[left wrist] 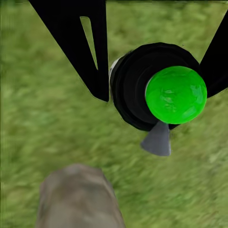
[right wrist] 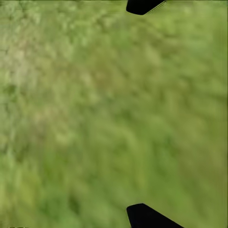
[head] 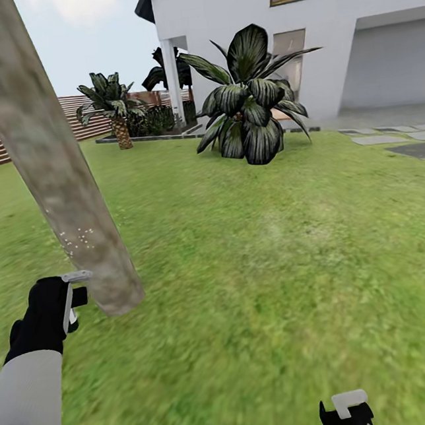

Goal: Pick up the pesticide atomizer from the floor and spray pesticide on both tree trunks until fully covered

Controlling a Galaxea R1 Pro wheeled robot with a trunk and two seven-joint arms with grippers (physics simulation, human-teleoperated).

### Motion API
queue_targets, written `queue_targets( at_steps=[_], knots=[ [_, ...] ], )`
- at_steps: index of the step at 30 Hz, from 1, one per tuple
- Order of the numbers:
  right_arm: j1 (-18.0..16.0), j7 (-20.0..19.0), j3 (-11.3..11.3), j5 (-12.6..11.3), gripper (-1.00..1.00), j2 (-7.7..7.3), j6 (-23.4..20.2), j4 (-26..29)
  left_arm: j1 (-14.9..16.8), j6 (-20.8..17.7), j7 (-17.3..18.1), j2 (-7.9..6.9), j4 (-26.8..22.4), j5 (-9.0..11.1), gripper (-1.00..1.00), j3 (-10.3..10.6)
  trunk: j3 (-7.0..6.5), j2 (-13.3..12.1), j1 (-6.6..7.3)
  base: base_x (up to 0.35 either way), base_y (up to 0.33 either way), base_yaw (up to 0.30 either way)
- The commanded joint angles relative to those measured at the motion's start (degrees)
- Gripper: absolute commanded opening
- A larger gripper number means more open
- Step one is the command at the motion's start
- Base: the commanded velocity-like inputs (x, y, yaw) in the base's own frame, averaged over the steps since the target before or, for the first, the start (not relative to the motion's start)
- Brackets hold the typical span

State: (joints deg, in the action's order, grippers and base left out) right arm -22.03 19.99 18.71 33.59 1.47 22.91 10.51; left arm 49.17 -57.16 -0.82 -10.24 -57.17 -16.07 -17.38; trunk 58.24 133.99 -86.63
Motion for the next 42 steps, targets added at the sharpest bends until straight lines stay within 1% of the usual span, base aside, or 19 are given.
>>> queue_targets(
  at_steps=[1, 6, 7, 9, 10, 11, 12, 13, 15, 18, 31, 38, 42],
  knots=[
    [-0.03, 0.16, 0.45, 0.58, 1.0, 0.03, 0.18, -0.05, 0.05, -0.24, -0.06, 0.01, -0.06, -0.01, -1.0, -0.02, 0.05, 0.02, 0.01, 0.015, -0.274, 0.276],
    [-0.03, 0.0, 0.45, 0.52, 1.0, 0.03, 0.2, -0.11, 0.05, -0.24, -0.11, 0.05, -0.29, -0.01, -1.0, -0.03, 0.05, 0.02, 0.01, 0.088, -0.273, 0.276],
    [-0.03, -1.35, 0.45, 0.51, 1.0, 0.03, 0.2, -0.11, 0.05, -0.24, -0.13, 0.05, -0.2, -0.01, -1.0, -0.07, 0.05, 0.02, 0.01, 0.115, -0.273, 0.26],
    [-0.03, -6.33, 0.49, 0.48, 1.0, -0.03, 0.15, -0.05, 0.05, -0.14, -0.22, 0.05, -0.05, -0.05, -1.0, -0.09, 0.05, 0.02, 0.01, 0.128, -0.27, 0.241],
    [-0.03, -9.59, 0.55, 0.45, 1.0, -0.04, 0.13, -0.01, 0.05, -0.06, -0.27, 0.05, 0.07, -0.07, -1.0, -0.13, 0.05, 0.02, 0.01, 0.17, -0.246, 0.133],
    [-0.03, -11.53, 0.59, 0.44, 1.0, -0.09, 0.12, 0.02, 0.01, 0.0, -0.29, 0.01, 0.34, -0.09, -1.0, -0.16, 0.05, 0.02, 0.01, 0.196, -0.229, 0.068],
    [-0.03, -12.72, 0.61, 0.43, 1.0, -0.13, 0.12, 0.03, -0.03, 0.11, -0.31, -0.02, 1.09, -0.1, -1.0, -0.18, 0.05, 0.02, 0.01, 0.217, -0.213, 0.028],
    [-0.03, -13.09, 0.61, 0.43, 1.0, -0.14, 0.12, 0.03, -0.08, 0.16, -0.32, 0.01, 1.63, -0.07, -1.0, -0.19, 0.05, 0.02, 0.01, 0.225, -0.207, 0.014],
    [-0.03, -13.36, 0.62, 0.43, 1.0, -0.15, 0.12, 0.04, -0.25, 0.23, -0.26, 0.31, 2.1, -0.07, -1.0, -0.17, 0.05, 0.02, 0.01, 0.228, -0.204, 0.007],
    [-0.03, -13.46, 0.62, 0.43, 1.0, -0.15, 0.11, 0.04, -1.31, 0.28, -0.24, 0.74, 2.22, -0.1, -1.0, 0.04, 0.05, 0.02, 0.01, 0.232, -0.2, 0.002],
    [-0.03, -13.43, 0.64, 0.38, 1.0, -0.15, 0.11, 0.13, -1.62, 0.29, -0.2, 0.75, 2.05, -0.1, -1.0, -0.06, 0.05, 0.02, 0.01, 0.259, -0.175, 0.0],
    [-0.03, -13.42, 0.62, 0.37, 1.0, -0.15, 0.11, 0.13, -1.7, 0.09, -0.45, 0.1, 2.11, -0.59, -1.0, -0.37, 0.05, 0.02, 0.01, -0.126, -0.151, 0.227],
    [-0.03, -13.44, 0.62, 0.38, 1.0, -0.15, 0.11, 0.13, -2.33, 0.24, -0.49, 0.26, 2.23, -0.63, -1.0, -0.19, 0.05, 0.02, 0.01, -0.01, -0.008, 0.275]
  ],
)
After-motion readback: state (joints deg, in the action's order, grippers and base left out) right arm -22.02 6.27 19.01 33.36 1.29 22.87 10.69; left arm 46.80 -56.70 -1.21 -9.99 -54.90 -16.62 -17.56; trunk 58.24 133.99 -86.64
